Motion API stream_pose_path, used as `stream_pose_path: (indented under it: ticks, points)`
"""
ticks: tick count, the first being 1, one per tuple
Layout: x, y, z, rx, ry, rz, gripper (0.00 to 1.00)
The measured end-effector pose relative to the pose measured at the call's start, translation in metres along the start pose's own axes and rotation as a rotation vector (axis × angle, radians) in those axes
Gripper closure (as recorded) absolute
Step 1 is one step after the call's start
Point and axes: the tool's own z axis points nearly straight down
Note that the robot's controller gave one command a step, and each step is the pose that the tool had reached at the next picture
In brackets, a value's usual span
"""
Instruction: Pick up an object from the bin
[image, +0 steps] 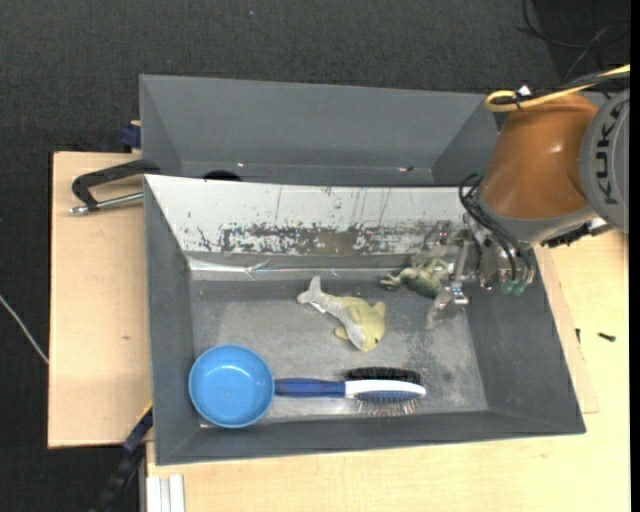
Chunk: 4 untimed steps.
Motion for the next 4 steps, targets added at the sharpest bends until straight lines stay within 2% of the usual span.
stream_pose_path:
  ticks: [1, 2, 3, 4]
  points:
    - [0.024, 0.020, 0.086, 0.000, -0.002, -0.498, 0.00]
    - [0.064, 0.088, 0.039, -0.002, -0.009, -0.482, 0.00]
    - [0.036, 0.097, 0.083, 0.008, -0.014, -0.980, 0.00]
    - [0.032, 0.102, 0.079, 0.006, -0.033, -0.982, 1.00]
